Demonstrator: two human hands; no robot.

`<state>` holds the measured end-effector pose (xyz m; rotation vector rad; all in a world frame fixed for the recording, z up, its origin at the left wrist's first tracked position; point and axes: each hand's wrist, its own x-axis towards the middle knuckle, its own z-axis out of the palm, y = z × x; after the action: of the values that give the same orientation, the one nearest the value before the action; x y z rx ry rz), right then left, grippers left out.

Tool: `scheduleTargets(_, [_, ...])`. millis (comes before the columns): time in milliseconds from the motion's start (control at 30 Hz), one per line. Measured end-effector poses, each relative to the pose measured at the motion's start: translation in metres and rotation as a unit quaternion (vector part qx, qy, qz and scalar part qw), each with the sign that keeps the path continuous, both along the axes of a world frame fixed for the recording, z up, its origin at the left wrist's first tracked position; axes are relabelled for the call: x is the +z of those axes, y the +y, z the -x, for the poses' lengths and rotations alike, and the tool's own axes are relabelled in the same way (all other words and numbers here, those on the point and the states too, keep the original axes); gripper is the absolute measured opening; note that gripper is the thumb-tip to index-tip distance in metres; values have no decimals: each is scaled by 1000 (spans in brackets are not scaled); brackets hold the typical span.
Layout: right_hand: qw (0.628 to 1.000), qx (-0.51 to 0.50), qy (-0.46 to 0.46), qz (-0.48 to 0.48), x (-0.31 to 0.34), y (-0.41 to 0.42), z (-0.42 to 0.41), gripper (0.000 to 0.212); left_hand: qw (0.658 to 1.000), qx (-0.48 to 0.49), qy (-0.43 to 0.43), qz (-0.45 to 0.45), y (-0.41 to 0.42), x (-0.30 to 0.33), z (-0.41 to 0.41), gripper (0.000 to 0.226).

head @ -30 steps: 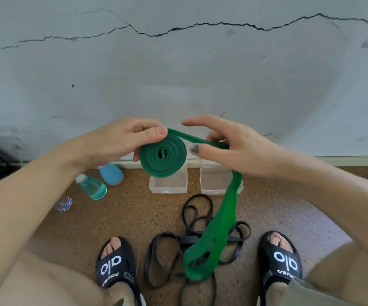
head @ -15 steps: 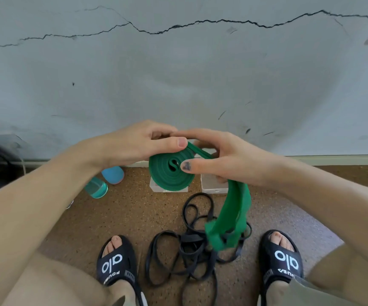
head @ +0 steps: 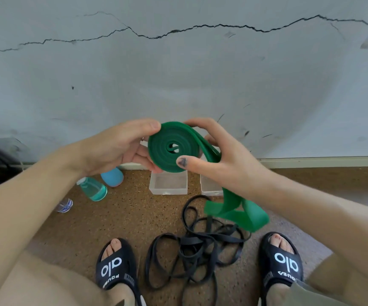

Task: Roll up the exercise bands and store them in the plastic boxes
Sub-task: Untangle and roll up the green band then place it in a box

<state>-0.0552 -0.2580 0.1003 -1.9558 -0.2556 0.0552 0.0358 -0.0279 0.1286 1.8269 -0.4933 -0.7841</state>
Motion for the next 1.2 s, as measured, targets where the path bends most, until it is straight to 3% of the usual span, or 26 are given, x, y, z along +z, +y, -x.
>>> scheduleTargets(133, [998, -6, 8, -62, -3, 5, -1, 38, 997, -32, 66, -5, -2, -2, 1, 59])
scheduleTargets(233, [993, 44, 46, -104, 7, 5, -3, 32, 994, -75, -27, -81, -8, 2, 2, 68])
scheduleTargets(333, [988, 86, 75, -106, 13, 5, -6, 28, 987, -71, -88, -111, -17, 7, 4, 57])
scheduleTargets(500, [984, 116, 124, -49, 15, -7, -13, 36, 988, -95, -64, -104, -8, 6, 3, 52])
scheduleTargets(567, [986, 118, 113, -10, 19, -17, -15, 44, 986, -94, -85, -105, -2, 4, 3, 49])
scheduleTargets(700, [992, 100, 72, 40, 21, -24, -17, 39, 992, -76, -89, -55, 1, 2, 1, 50])
scheduleTargets(867, [997, 64, 46, -5, 6, -11, -9, 37, 995, -17, -99, 14, -9, -2, 2, 26])
scheduleTargets(1000, [983, 59, 111, -131, 5, -5, -4, 34, 993, 7, -113, 34, -15, -3, 4, 27])
scheduleTargets(1200, [992, 12, 63, -111, 3, 3, 1, 34, 996, -5, -86, -16, -14, -2, 1, 37])
